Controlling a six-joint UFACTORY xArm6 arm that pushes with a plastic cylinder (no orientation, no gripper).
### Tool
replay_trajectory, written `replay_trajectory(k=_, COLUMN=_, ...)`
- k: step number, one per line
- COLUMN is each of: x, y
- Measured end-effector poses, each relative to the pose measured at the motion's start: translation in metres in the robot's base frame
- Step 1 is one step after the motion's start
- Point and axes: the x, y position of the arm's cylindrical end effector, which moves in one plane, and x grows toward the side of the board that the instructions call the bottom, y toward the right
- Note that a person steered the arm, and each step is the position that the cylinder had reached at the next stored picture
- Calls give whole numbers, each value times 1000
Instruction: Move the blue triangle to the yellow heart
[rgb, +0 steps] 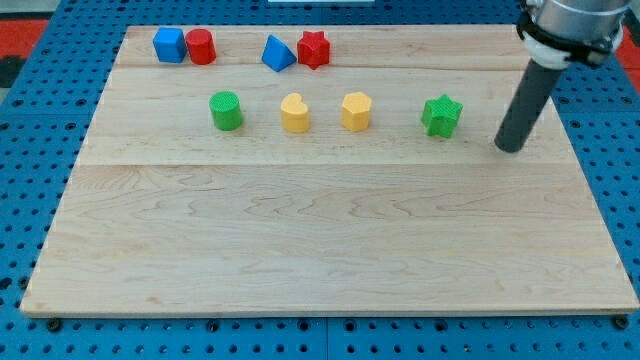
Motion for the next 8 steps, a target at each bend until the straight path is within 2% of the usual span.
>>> replay_trajectory(k=2, x=-46, y=-19)
replay_trajectory(k=4, x=-132, y=-128)
replay_trajectory(k=5, x=-187, y=-137)
replay_trajectory(k=6, x=-212, y=-204)
replay_trajectory(k=7, x=-214, y=-265)
replay_trajectory(k=8, x=-189, y=-277)
